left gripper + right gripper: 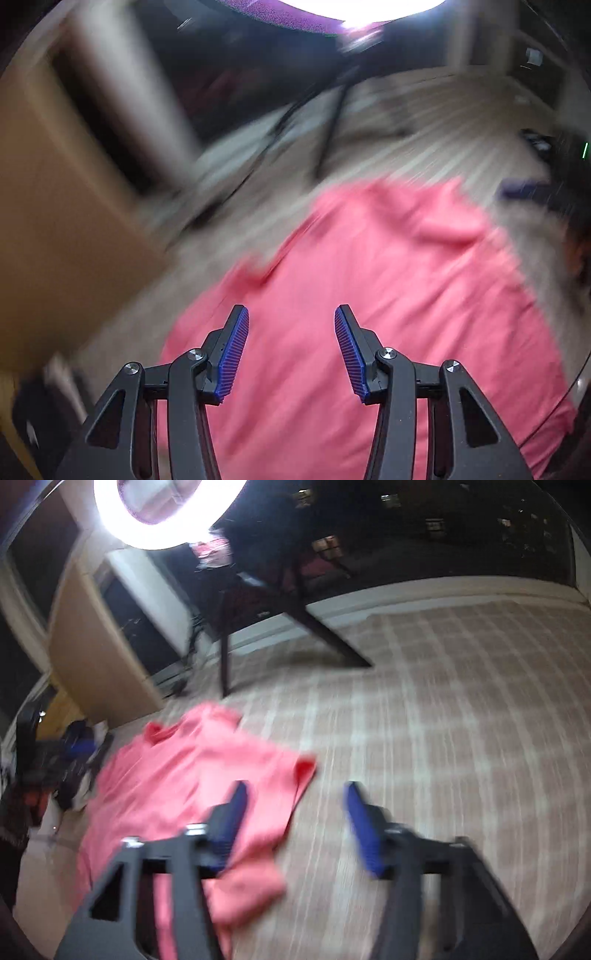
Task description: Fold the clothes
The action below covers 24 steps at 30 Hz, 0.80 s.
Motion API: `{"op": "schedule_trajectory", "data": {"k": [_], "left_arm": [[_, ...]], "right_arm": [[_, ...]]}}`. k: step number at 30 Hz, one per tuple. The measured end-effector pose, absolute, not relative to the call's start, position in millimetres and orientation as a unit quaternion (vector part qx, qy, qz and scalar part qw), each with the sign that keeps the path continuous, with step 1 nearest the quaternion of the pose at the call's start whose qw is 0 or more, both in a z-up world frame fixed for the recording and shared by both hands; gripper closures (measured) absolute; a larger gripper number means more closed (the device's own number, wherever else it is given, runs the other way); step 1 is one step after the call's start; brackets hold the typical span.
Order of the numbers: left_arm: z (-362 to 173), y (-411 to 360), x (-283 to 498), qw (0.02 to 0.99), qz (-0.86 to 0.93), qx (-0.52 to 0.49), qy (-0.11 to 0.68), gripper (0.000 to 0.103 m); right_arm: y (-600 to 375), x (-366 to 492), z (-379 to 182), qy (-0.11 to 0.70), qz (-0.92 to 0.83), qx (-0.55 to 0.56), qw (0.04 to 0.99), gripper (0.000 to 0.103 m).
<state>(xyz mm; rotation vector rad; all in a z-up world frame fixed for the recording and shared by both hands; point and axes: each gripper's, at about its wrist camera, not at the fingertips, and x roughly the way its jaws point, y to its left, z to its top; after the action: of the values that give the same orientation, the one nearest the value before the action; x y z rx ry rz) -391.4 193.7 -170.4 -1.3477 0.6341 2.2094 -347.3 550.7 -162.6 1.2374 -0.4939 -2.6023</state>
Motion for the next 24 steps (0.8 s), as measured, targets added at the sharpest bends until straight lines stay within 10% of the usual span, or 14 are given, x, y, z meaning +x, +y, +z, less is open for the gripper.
{"op": "schedule_trajectory", "data": {"k": [6,7,18,21,24], "left_arm": [[-205.3,90.9,-400.4,0.154,0.816,-0.534,0.160,0.057],[-210.0,81.1,-400.7,0.146,0.815,-0.539,0.156,0.057],[-219.3,17.3,-416.2,0.111,0.833,-0.530,0.117,0.056],[-215.4,8.8,-428.2,0.102,0.841,-0.518,0.117,0.056],[-216.6,0.8,-443.2,0.120,0.843,-0.517,0.089,0.054]], "right_arm": [[511.8,-390.3,-181.2,-0.083,-0.881,0.447,0.129,0.054],[506.4,-391.2,-181.0,-0.072,-0.879,0.451,0.137,0.102],[533.7,-373.9,-168.1,-0.056,-0.888,0.455,0.042,0.093],[537.8,-375.3,-168.0,-0.087,-0.881,0.462,0.046,0.059],[527.7,-377.3,-171.4,-0.053,-0.881,0.469,0.037,0.056]]}}
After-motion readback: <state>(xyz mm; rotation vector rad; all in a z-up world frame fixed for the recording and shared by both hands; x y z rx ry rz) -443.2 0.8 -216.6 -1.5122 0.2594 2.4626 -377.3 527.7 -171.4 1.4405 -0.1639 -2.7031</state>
